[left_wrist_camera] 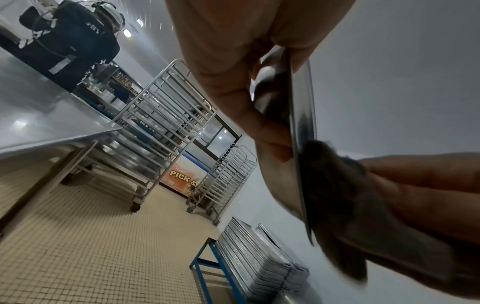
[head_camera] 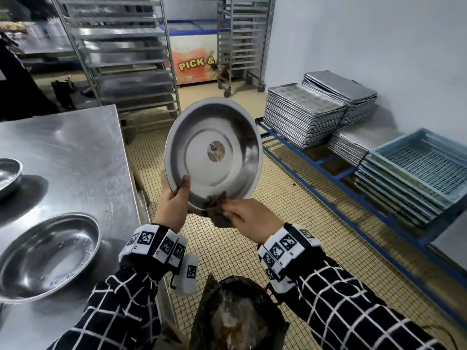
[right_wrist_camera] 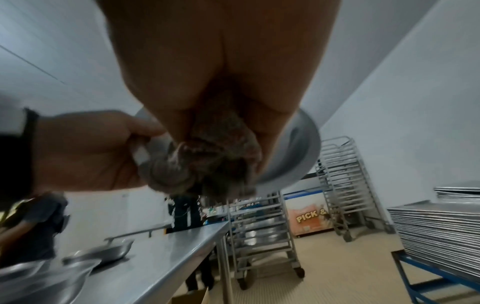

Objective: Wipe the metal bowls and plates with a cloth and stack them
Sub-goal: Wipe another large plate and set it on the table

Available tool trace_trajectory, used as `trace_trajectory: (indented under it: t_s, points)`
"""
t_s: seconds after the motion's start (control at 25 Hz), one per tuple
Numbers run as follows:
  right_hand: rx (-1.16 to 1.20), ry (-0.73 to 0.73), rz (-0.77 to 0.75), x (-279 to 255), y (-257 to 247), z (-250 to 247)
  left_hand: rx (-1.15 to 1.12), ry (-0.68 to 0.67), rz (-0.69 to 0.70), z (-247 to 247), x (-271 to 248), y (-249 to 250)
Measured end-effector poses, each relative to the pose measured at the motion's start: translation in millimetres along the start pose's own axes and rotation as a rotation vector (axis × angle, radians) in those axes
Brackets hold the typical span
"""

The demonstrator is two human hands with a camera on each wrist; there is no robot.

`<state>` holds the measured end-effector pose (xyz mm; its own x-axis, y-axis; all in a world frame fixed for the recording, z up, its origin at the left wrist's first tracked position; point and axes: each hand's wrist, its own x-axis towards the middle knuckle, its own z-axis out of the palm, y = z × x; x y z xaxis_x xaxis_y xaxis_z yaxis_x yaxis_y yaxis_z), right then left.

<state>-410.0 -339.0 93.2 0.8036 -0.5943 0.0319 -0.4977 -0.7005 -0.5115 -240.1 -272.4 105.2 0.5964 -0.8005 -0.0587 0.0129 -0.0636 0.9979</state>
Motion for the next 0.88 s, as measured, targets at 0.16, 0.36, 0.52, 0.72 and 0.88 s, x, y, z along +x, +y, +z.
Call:
trace_trajectory:
  t_s: [0.16, 0.36, 0.52, 0.72, 0.88]
  points:
    - [0.113, 0.51, 0.306, -12.0, 5.4, -7.3, 0.008, 0.024, 0.021, 1.6, -6.8, -2.2]
    - [0.159, 0.491, -0.003, 9.5, -18.0, 21.7, -0.006, 0.003, 0.009, 8.3, -9.2, -3.5]
    - [-0.16, 0.245, -0.145, 10.8, -5.0, 47.5, -0.017, 0.045, 0.008, 1.9, -9.3, 5.9]
    - [-0.389, 0.285, 0.042, 17.5, 34.4, 32.3, -0.002, 0.106, 0.017, -8.1, -7.6, 2.8]
    - [-0.186, 0.326, 0.084, 15.6, -4.7, 60.4, 0.01, 0.098, 0.129, -4.2, -11.3, 8.2]
